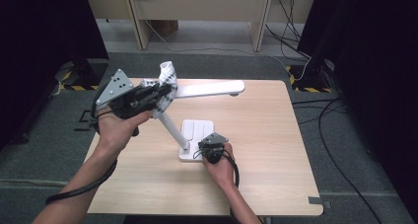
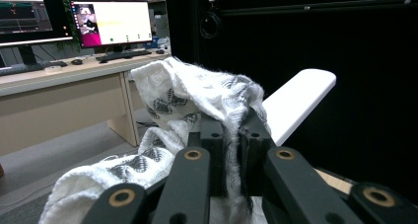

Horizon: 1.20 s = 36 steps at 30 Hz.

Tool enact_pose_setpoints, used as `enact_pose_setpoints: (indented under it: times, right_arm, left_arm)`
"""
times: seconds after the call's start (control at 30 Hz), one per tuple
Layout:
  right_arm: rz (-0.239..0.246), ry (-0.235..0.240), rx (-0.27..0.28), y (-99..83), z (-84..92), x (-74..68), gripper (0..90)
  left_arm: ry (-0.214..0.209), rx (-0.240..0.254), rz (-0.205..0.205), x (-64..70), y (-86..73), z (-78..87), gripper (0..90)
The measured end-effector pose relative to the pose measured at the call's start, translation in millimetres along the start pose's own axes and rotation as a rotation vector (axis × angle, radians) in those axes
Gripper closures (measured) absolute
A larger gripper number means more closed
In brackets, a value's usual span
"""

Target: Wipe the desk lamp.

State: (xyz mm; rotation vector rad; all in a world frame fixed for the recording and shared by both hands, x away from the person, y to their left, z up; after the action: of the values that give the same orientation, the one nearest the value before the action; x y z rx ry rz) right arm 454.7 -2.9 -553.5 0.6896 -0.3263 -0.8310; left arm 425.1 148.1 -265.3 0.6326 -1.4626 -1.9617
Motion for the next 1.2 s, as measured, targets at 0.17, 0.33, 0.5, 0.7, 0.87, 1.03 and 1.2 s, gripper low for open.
enact_pose_setpoints:
  times: [0.17,0.33,0.5,0.7,0.87,1.03,1.2]
  right_arm:
    - [-0.001,-0.001,0.001,-0.1,0.0,-0.1,90.0]
    - [-0.004,0.002,0.0,-0.2,0.0,-0.3,90.0]
    - [-0.007,0.002,0.002,-0.6,0.1,-0.4,90.0]
    - [-0.006,0.0,0.004,-0.6,-0.1,-0.6,90.0]
    - [-0.006,0.002,0.008,-0.7,-0.1,-0.4,90.0]
    - [-0.006,0.005,0.01,-0.7,-0.2,-0.3,90.0]
    - [-0.01,0.011,0.012,-1.1,-0.1,0.2,90.0]
  left_arm:
    - [-0.008,-0.008,0.001,1.8,1.8,-5.7,83.7]
    - [-0.02,-0.008,0.003,6.2,4.7,-11.6,83.7]
    - [-0.032,-0.011,-0.003,11.5,7.5,-16.9,83.7]
    - [-0.044,-0.011,-0.004,16.6,10.9,-22.9,83.7]
    - [-0.051,-0.013,-0.003,18.6,12.7,-26.4,83.7]
    - [-0.056,-0.012,-0.004,21.3,14.3,-29.0,83.7]
    - [-0.059,-0.014,-0.005,22.6,15.2,-31.0,83.7]
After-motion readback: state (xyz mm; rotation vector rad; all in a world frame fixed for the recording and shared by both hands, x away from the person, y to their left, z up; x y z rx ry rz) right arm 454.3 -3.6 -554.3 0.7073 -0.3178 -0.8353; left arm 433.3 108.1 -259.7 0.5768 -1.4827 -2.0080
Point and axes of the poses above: each handheld gripper's, and its own axes: z roughly backward along the jaws, y roughly out of its top, x roughly to its right, the point moved 7 cm from there along -z, roughly forward along the jaws, and after that the axes turned 12 degrees about -x, right-handed, at the moved point
